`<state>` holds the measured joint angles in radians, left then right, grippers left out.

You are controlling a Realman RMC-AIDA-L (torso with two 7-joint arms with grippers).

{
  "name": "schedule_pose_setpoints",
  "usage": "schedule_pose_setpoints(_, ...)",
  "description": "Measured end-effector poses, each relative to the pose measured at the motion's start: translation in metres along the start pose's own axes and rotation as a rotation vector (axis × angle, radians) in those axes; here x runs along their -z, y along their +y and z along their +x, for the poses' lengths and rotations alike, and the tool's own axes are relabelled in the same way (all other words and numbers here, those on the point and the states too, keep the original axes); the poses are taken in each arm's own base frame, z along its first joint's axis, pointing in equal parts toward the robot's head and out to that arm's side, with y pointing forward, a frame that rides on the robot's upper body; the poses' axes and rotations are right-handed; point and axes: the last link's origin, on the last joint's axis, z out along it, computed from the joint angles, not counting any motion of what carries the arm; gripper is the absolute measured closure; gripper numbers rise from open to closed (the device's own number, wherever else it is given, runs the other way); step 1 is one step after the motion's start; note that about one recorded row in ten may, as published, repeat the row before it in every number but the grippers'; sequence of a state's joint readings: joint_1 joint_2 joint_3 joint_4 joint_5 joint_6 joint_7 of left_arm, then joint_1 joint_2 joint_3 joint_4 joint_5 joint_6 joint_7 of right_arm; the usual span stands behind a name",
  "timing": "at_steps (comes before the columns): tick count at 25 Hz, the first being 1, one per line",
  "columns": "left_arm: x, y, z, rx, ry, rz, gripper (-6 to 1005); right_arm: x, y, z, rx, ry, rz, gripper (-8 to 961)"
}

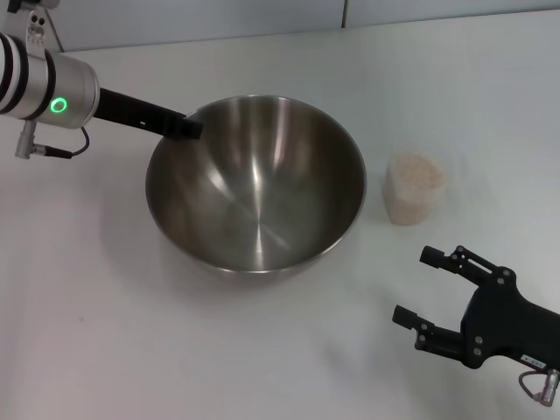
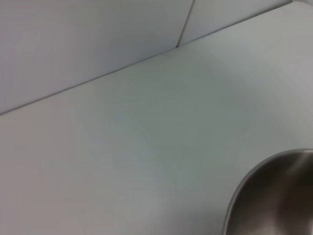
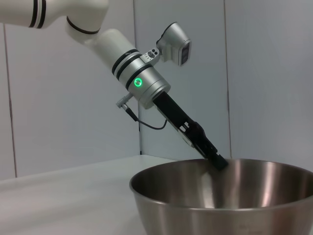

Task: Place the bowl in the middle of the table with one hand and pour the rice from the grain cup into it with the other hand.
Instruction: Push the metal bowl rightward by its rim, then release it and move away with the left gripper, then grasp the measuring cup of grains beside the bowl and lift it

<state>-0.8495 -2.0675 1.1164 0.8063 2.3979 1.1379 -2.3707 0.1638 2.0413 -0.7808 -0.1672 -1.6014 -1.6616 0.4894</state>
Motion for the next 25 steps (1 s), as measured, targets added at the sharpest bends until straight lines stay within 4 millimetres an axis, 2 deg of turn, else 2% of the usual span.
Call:
schedule_pose_setpoints(4,0.010,0.003,0.009,-0.038,0.036,-0.004,689,0.000,0.000,0.000,-0.001,0.000,0.004,121)
schedule_pose_setpoints(9,0.046,0.010,0.012,-0.119,0.197,-0.061,578,0.003,-0.001,0.000,-0.003,-0.004,0.025,121)
schedule_pose_setpoints(12,0.069,0.017,-0.006,-0.232,0.314,-0.114,458,0.005,-0.003,0.000,-0.006,-0.009,0.052,121)
schedule_pose_setpoints(15,0.079,0.022,-0.036,-0.345,0.352,-0.135,337,0.009,-0.006,0.000,-0.010,-0.022,0.101,121)
schedule_pose_setpoints(16,0.079,0.022,-0.036,-0.345,0.352,-0.135,298,0.010,-0.007,-0.001,-0.013,-0.027,0.121,121)
schedule_pose_setpoints(17,0.083,0.023,-0.061,-0.397,0.302,-0.139,258,0.012,-0.009,0.000,-0.016,-0.032,0.148,121)
schedule_pose_setpoints(20,0.085,0.022,-0.084,-0.425,0.226,-0.127,140,0.018,-0.018,0.002,-0.026,-0.031,0.263,121)
schedule_pose_setpoints(23,0.085,0.022,-0.097,-0.426,0.185,-0.117,139,0.024,-0.032,0.009,-0.049,-0.009,0.415,121)
schedule_pose_setpoints(25,0.085,0.022,-0.099,-0.425,0.181,-0.119,139,0.025,-0.040,0.014,-0.071,0.014,0.487,121)
